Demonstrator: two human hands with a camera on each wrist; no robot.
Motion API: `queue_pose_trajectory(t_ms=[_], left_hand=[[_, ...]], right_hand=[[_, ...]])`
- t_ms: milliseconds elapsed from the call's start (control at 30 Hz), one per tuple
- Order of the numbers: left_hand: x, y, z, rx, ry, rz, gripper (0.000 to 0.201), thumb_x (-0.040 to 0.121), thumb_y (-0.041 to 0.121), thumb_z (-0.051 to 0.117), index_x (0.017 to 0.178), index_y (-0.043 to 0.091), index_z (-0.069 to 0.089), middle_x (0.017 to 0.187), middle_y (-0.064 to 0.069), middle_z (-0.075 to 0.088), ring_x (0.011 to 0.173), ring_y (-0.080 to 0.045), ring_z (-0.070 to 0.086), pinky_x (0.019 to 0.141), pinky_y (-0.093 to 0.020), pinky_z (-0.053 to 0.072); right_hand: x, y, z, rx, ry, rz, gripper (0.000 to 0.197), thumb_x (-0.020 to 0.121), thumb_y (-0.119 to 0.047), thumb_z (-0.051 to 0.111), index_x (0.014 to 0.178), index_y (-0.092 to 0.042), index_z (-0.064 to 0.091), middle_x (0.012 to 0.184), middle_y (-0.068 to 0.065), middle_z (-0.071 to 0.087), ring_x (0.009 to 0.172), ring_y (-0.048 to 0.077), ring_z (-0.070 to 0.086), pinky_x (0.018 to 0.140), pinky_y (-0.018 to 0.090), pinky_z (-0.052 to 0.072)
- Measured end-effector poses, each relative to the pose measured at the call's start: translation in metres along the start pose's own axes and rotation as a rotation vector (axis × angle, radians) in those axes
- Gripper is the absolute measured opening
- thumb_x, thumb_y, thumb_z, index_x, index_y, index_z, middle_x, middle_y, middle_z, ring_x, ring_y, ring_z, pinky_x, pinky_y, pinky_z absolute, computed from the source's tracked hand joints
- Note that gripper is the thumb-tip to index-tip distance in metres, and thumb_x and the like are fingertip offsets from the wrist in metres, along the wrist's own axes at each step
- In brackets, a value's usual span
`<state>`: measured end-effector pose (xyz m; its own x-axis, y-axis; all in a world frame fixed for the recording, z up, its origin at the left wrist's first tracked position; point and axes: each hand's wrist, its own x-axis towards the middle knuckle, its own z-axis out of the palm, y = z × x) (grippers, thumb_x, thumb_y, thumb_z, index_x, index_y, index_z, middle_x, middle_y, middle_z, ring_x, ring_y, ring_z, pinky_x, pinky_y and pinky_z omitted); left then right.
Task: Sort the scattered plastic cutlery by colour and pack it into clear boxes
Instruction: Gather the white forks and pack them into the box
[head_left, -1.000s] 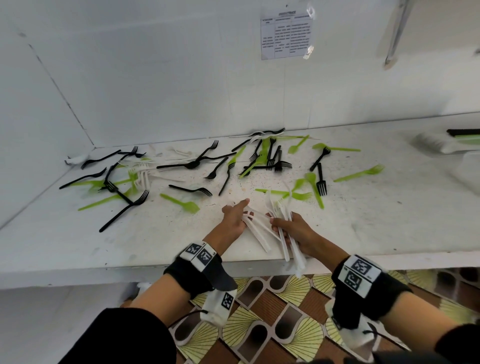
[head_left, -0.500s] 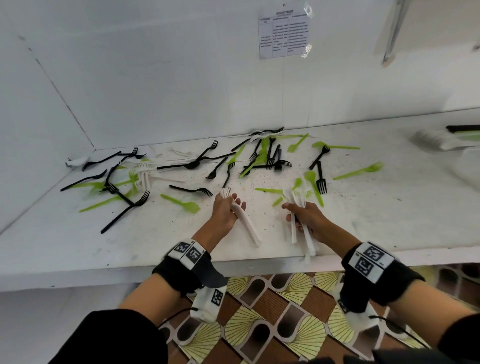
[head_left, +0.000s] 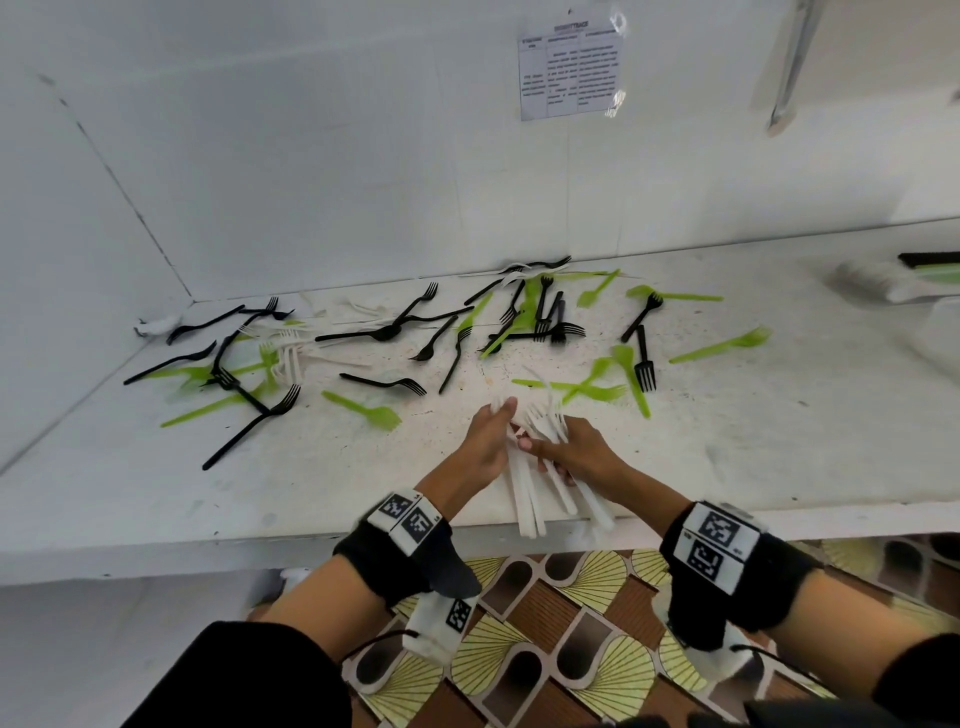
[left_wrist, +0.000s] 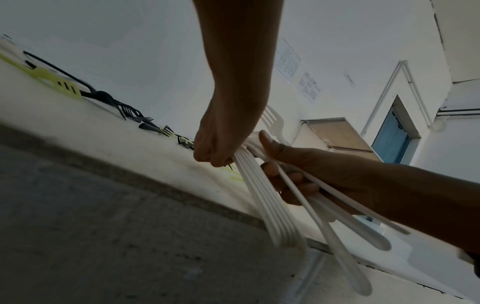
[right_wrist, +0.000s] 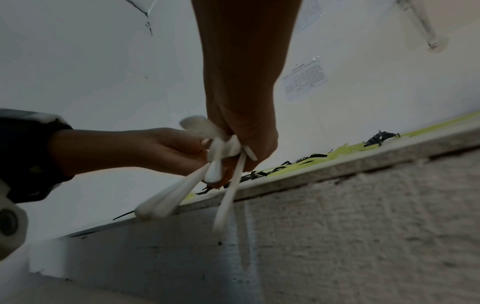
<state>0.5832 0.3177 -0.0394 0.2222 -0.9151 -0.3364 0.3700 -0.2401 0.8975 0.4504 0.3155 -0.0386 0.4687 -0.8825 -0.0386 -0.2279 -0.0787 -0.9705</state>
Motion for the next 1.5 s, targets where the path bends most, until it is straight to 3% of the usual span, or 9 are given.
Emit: queue_pose_trajectory(t_ms=[233, 433, 567, 733, 933, 1033, 1200, 1400, 1500], left_hand=[[-0.005, 0.003, -0.004, -0.031, 0.024, -0.008, 0.029, 0.099, 0.003, 0.037, 0.125, -0.001, 0.049, 0.107, -0.015, 0.056, 0.092, -0.027, 0.054, 0.082, -0.034, 0.048], [-0.009, 0.003, -0.009, -0.12, 0.017, -0.011, 0.023, 0.094, -0.011, 0.033, 0.106, 0.0, 0.049, 0.091, -0.016, 0.057, 0.078, -0.024, 0.057, 0.072, -0.035, 0.052], [-0.006, 0.001, -0.01, -0.161, 0.061, -0.045, 0.018, 0.095, -0.008, 0.038, 0.088, 0.004, 0.049, 0.077, -0.008, 0.048, 0.062, -0.013, 0.044, 0.043, -0.018, 0.045], [-0.014, -0.002, -0.004, -0.047, -0.033, -0.034, 0.023, 0.095, 0.021, 0.051, 0.079, 0.006, 0.054, 0.063, -0.004, 0.053, 0.052, -0.011, 0.05, 0.047, -0.02, 0.045], [-0.014, 0.001, -0.003, -0.054, 0.023, -0.027, 0.018, 0.095, 0.003, 0.046, 0.079, 0.004, 0.053, 0.066, -0.008, 0.058, 0.053, -0.014, 0.059, 0.055, -0.028, 0.049], [-0.015, -0.001, -0.007, -0.061, 0.042, -0.022, 0.018, 0.097, 0.002, 0.043, 0.082, 0.005, 0.051, 0.075, -0.011, 0.056, 0.067, -0.02, 0.056, 0.064, -0.036, 0.048], [-0.012, 0.0, -0.013, -0.093, 0.066, -0.005, 0.019, 0.094, -0.003, 0.045, 0.079, 0.006, 0.051, 0.074, -0.009, 0.05, 0.066, -0.017, 0.049, 0.061, -0.026, 0.045], [-0.013, 0.0, -0.011, -0.097, -0.008, -0.051, 0.017, 0.096, -0.001, 0.044, 0.082, 0.006, 0.052, 0.077, -0.008, 0.051, 0.069, -0.015, 0.051, 0.055, -0.021, 0.049], [-0.011, -0.002, -0.009, -0.087, -0.042, -0.035, 0.016, 0.097, 0.01, 0.047, 0.082, 0.005, 0.051, 0.078, -0.008, 0.053, 0.071, -0.016, 0.054, 0.068, -0.025, 0.049]], right_hand=[[0.005, 0.004, -0.001, 0.05, 0.043, 0.056, 0.026, 0.084, -0.029, 0.068, 0.072, -0.01, 0.055, 0.056, 0.0, 0.054, 0.042, 0.01, 0.046, 0.038, 0.019, 0.037], [0.007, 0.005, -0.005, 0.114, 0.11, 0.065, 0.019, 0.082, -0.023, 0.07, 0.08, -0.006, 0.062, 0.066, 0.009, 0.061, 0.047, 0.012, 0.053, 0.041, 0.018, 0.042], [0.007, 0.004, -0.007, 0.111, 0.219, 0.063, 0.014, 0.082, -0.018, 0.07, 0.084, -0.006, 0.064, 0.059, 0.007, 0.059, 0.047, 0.01, 0.055, 0.042, 0.016, 0.045], [0.004, -0.001, 0.001, 0.057, 0.169, 0.042, 0.013, 0.083, -0.019, 0.069, 0.076, -0.011, 0.062, 0.057, 0.004, 0.058, 0.036, -0.002, 0.051, 0.041, 0.012, 0.043], [-0.001, -0.001, 0.01, 0.176, 0.07, 0.056, 0.02, 0.085, -0.021, 0.066, 0.093, -0.003, 0.064, 0.067, 0.007, 0.06, 0.06, 0.015, 0.059, 0.047, 0.02, 0.051], [-0.001, -0.002, 0.008, 0.237, 0.066, 0.055, 0.024, 0.09, -0.022, 0.059, 0.103, -0.002, 0.066, 0.076, 0.008, 0.064, 0.066, 0.016, 0.063, 0.051, 0.022, 0.054], [0.002, 0.0, 0.001, 0.324, 0.209, 0.146, 0.023, 0.097, -0.024, 0.048, 0.088, -0.008, 0.063, 0.065, 0.004, 0.05, 0.046, 0.008, 0.051, 0.042, 0.02, 0.047], [-0.001, -0.006, 0.002, 0.245, -0.023, 0.124, 0.021, 0.094, -0.033, 0.051, 0.088, -0.015, 0.041, 0.059, -0.001, 0.032, 0.036, 0.002, 0.028, 0.034, 0.014, 0.024], [-0.003, -0.009, 0.008, 0.255, -0.067, 0.174, 0.034, 0.093, -0.036, 0.051, 0.106, -0.012, 0.03, 0.063, -0.002, 0.033, 0.04, 0.002, 0.029, 0.035, 0.014, 0.025]])
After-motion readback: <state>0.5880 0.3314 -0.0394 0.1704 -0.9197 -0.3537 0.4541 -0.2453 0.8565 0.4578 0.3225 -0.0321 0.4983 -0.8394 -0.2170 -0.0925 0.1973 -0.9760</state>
